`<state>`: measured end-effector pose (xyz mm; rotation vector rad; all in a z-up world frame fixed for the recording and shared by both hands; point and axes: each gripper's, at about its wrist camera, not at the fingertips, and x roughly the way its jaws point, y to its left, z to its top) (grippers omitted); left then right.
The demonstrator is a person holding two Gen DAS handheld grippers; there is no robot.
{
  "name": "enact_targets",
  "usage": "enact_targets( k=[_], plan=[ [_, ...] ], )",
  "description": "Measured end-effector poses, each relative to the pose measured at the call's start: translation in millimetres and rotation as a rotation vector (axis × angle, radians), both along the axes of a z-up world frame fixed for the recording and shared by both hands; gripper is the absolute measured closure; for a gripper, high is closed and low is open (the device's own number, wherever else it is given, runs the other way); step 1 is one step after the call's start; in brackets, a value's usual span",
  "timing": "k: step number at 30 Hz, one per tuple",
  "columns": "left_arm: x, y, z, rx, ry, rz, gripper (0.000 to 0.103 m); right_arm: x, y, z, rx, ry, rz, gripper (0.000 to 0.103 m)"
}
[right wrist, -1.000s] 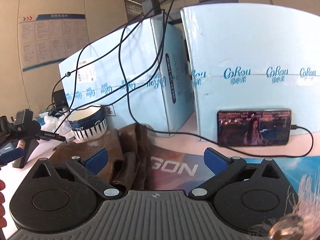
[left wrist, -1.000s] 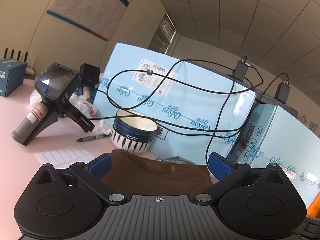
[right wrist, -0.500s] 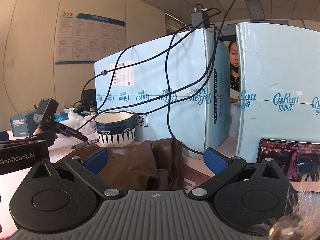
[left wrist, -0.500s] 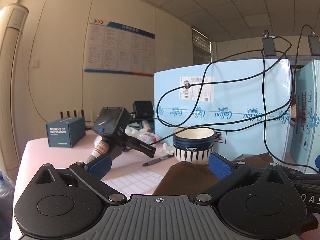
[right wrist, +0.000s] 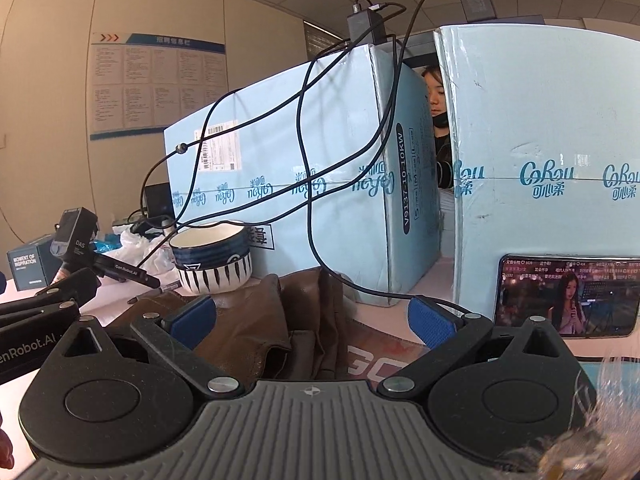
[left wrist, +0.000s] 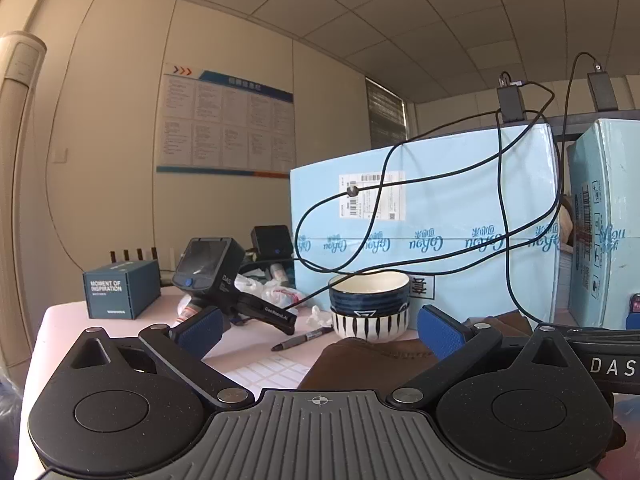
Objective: Fold clothes
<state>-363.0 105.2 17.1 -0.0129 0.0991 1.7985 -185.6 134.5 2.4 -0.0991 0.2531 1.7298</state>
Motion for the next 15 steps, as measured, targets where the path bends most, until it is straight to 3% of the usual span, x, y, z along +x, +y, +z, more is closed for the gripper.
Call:
enact_targets(
  k=[15],
  plan=[
    [-0.7, -1.3, -0.7, 0.0, -0.005, 0.003, 0.0, 0.1, 1.7, -1.2, -0.013, 0.0, 0.003, 0.0]
  ],
)
